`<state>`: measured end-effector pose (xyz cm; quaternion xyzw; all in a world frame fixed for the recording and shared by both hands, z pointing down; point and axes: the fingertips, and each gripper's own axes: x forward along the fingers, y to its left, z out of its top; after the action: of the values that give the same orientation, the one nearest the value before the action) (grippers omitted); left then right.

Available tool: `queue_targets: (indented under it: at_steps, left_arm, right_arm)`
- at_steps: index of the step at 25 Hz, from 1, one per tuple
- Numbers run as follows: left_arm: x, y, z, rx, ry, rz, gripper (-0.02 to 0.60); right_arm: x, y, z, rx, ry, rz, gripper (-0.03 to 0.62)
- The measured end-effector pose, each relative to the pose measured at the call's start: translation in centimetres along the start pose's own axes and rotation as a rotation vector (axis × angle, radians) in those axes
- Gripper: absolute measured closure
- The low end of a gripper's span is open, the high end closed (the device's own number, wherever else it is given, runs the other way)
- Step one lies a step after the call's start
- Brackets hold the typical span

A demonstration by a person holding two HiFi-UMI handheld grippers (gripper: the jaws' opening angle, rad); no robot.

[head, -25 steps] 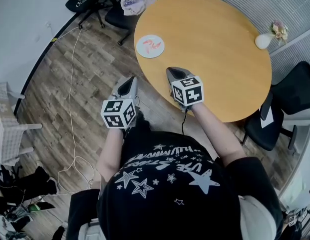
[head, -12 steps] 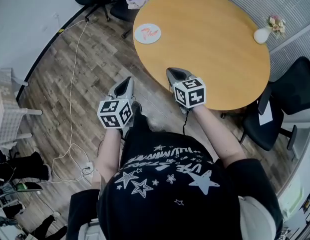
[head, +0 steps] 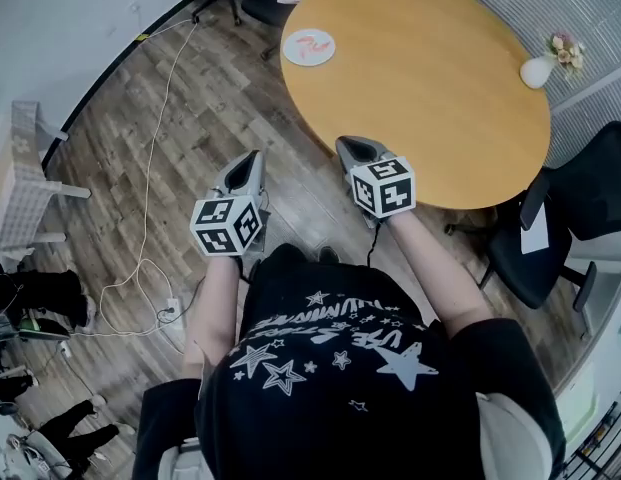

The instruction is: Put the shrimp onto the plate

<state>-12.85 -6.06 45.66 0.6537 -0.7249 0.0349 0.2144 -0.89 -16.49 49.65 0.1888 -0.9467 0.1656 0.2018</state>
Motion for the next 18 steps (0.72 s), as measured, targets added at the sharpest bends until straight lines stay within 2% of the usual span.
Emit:
queue_targets:
  at_steps: [9,18]
  left_arm:
    - [-2.5,-1.0,-3.1,-0.046,0.031,-0.018,0.580]
    - [-9.1,-1.0,-6.6,-0.088,0.046,-0.017,0.580]
  right_arm:
    - [-0.5,1.7,-1.9,0.013,0.028,-0.002,0.592]
    - [-3.1,7.5,-4.7,0.015,0.041,0.004,0.592]
